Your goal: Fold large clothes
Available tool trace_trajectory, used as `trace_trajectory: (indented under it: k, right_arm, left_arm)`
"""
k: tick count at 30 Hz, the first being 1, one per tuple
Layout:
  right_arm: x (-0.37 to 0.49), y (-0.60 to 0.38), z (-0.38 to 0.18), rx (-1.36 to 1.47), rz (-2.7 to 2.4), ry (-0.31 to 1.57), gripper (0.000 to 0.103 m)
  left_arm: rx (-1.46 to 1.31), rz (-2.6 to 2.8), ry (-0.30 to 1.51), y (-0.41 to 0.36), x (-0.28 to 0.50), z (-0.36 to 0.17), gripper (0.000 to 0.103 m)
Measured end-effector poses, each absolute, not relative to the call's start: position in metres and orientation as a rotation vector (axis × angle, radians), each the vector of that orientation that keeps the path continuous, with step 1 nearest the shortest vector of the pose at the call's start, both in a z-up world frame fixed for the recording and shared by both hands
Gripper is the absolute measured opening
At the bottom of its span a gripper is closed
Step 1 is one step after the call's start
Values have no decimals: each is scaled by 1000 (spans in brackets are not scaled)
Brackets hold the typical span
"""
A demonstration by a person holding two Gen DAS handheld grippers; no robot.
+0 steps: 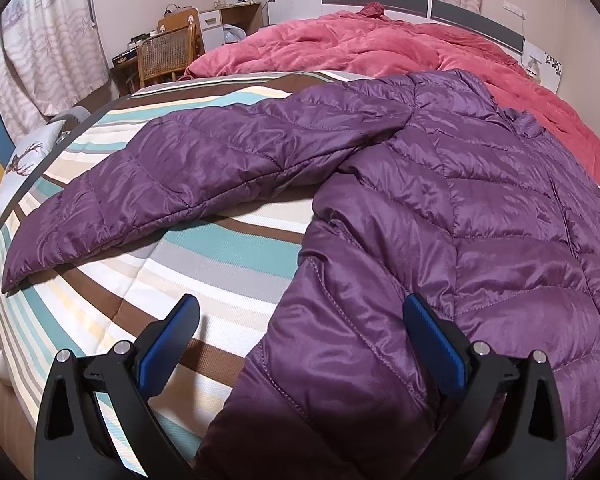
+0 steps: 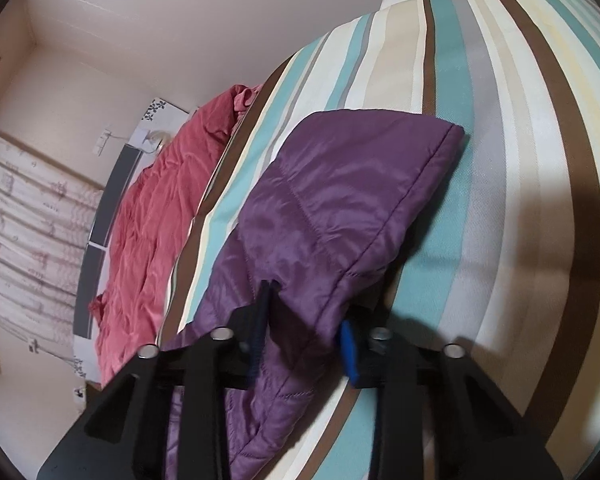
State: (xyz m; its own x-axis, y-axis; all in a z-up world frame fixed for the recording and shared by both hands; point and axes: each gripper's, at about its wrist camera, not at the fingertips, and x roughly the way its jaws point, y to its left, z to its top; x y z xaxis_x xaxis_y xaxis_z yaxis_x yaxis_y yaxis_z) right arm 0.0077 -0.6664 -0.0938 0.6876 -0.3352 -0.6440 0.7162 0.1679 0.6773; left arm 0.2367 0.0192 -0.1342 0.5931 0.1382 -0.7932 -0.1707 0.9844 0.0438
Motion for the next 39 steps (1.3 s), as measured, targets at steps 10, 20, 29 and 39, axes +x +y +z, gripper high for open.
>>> trace_trajectory:
  k: [10, 20, 29, 39]
  right_arm:
    - [30, -645, -57, 887, -749, 457, 9]
    - [77, -559, -9, 478, -691, 487, 7]
    - [115, -435, 20, 77, -556, 452, 7]
    - [148, -290, 11, -407, -337, 417, 7]
  left_arm:
    - [9, 202, 923, 12, 239, -136, 101]
    - [-31, 184, 928, 16, 238, -137, 101]
    - [-12, 196, 917, 16, 237, -137, 101]
    - [-45, 181, 921, 19, 237, -138, 101]
